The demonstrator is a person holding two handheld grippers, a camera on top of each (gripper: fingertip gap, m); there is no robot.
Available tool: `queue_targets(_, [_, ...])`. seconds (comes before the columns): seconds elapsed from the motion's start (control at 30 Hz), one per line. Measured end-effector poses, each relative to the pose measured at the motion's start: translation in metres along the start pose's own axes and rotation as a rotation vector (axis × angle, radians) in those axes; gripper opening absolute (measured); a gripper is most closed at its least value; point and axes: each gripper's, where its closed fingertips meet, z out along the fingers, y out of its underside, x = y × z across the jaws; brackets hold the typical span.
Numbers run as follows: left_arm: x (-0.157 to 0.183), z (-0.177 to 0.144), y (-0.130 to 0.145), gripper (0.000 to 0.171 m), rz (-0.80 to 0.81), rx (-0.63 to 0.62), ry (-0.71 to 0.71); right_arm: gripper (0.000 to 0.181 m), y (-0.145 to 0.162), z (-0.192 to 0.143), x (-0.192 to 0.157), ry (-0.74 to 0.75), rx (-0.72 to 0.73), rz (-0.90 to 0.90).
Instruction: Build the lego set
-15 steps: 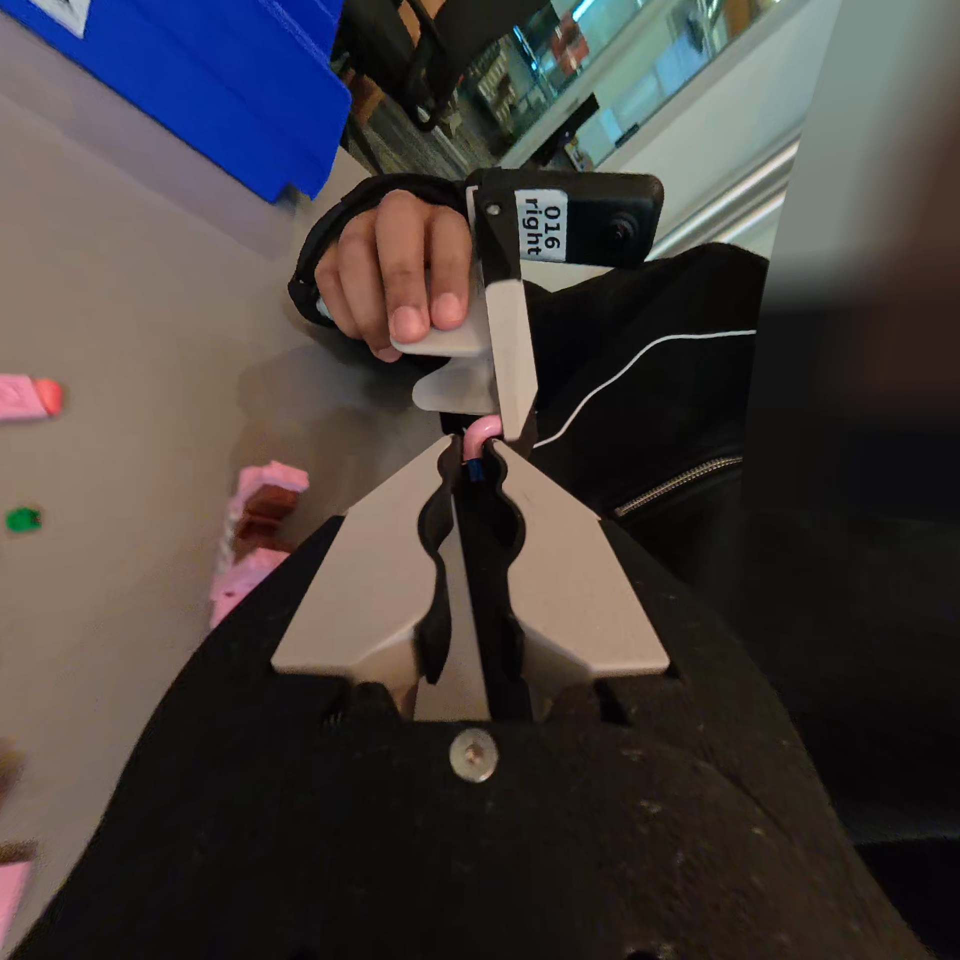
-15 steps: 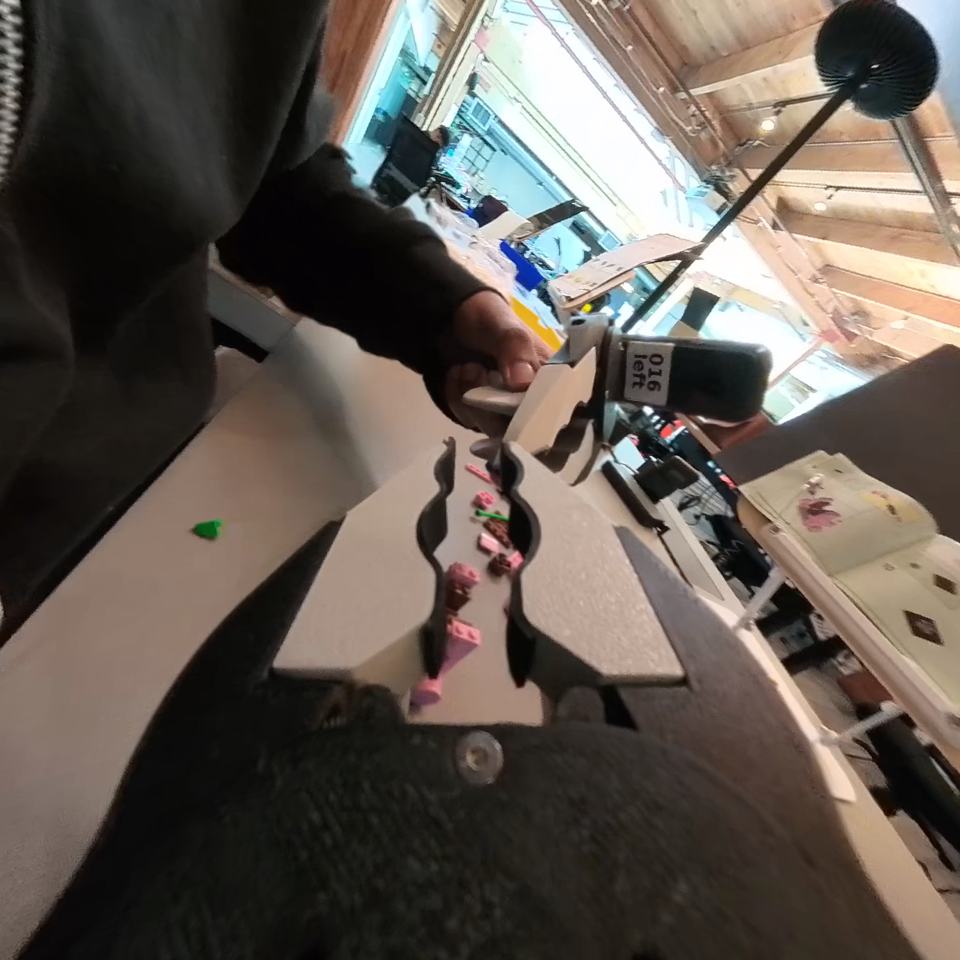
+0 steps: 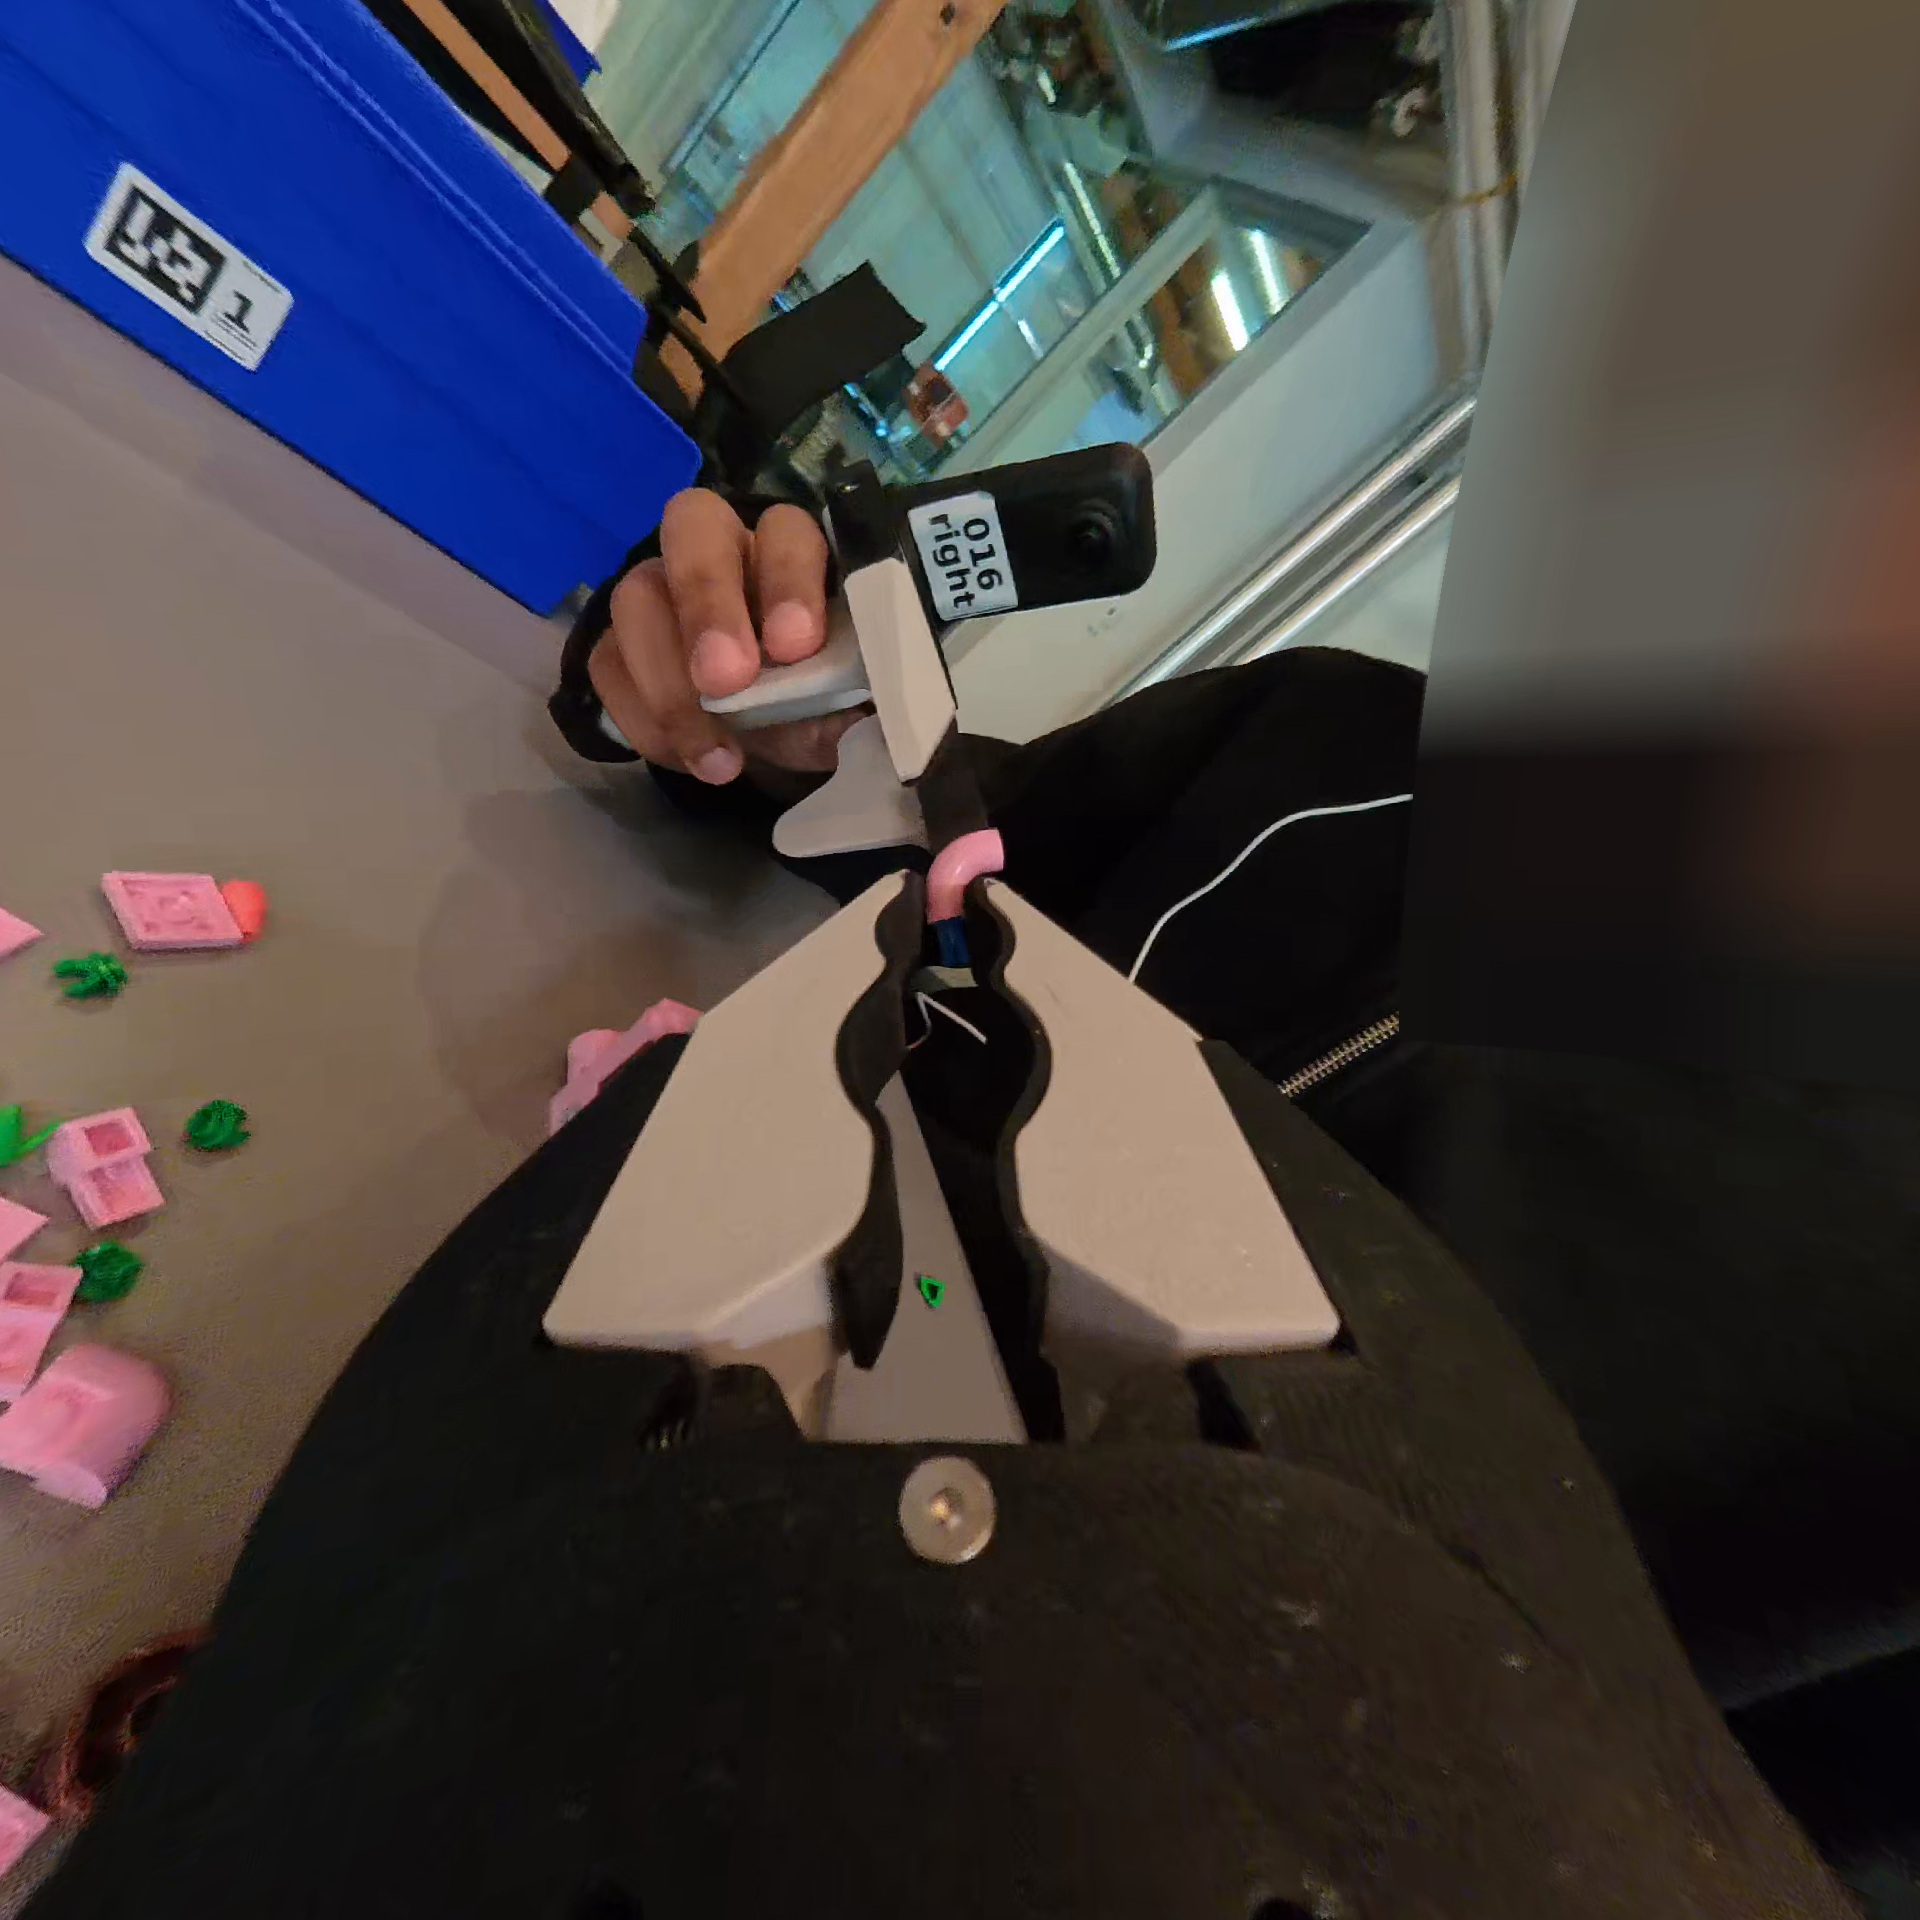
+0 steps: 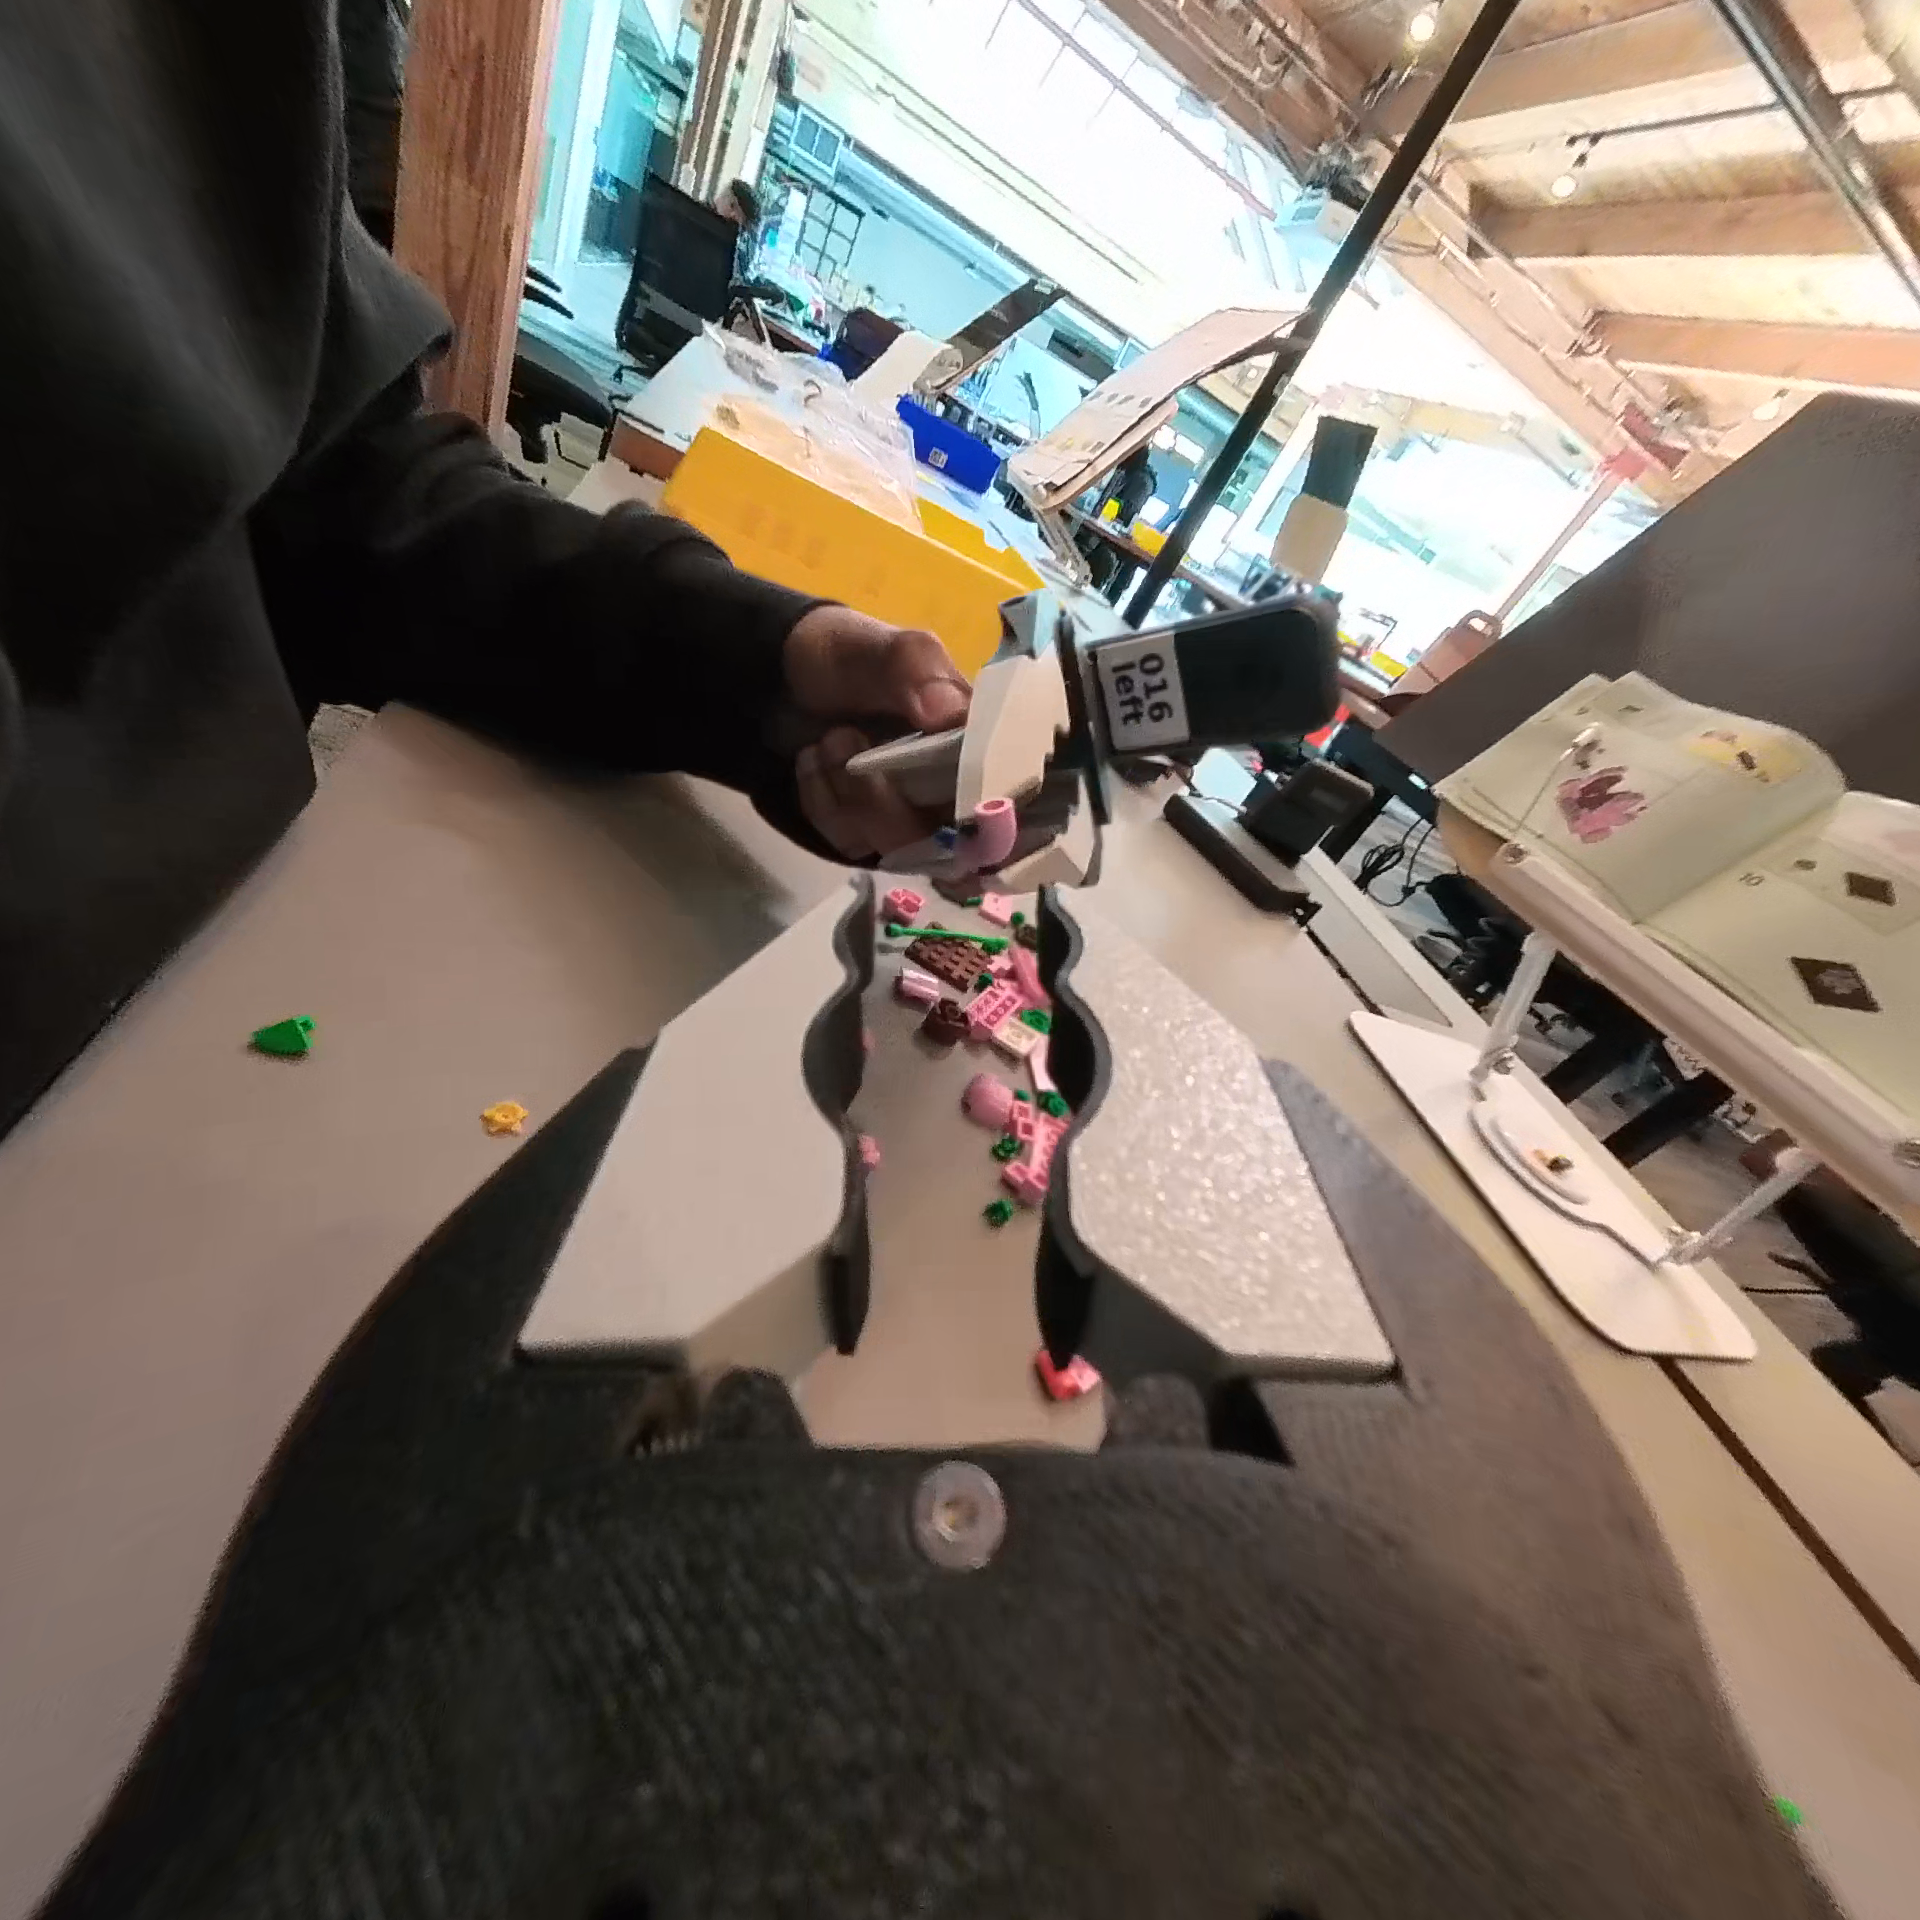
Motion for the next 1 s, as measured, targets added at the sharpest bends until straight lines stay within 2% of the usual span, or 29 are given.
queue_targets(0.13, [-0.001, 0.001, 0.006, 0.006, -0.055, -0.018, 0.051, 0.024, 0.014, 0.004, -0.002, -0.013, -0.061, -0.009])
queue_targets(0.33, [-0.007, 0.012, 0.022, 0.006, -0.075, -0.112, 0.014, 0.024, 0.011, 0.005, -0.015, -0.059, -0.025, -0.06])
queue_targets(0.5, [-0.009, 0.016, 0.03, 0.006, -0.091, -0.15, 0.004, 0.017, 0.021, 0.01, -0.025, -0.084, -0.078, -0.141])
queue_targets(0.67, [-0.008, 0.019, 0.032, 0.006, -0.082, -0.153, 0.006, 0.007, 0.018, 0.009, -0.025, -0.093, -0.053, -0.12])
queue_targets(1.0, [-0.009, 0.019, 0.034, 0.005, -0.115, -0.145, 0.025, 0.006, 0.015, 0.006, -0.028, -0.117, -0.046, -0.129])
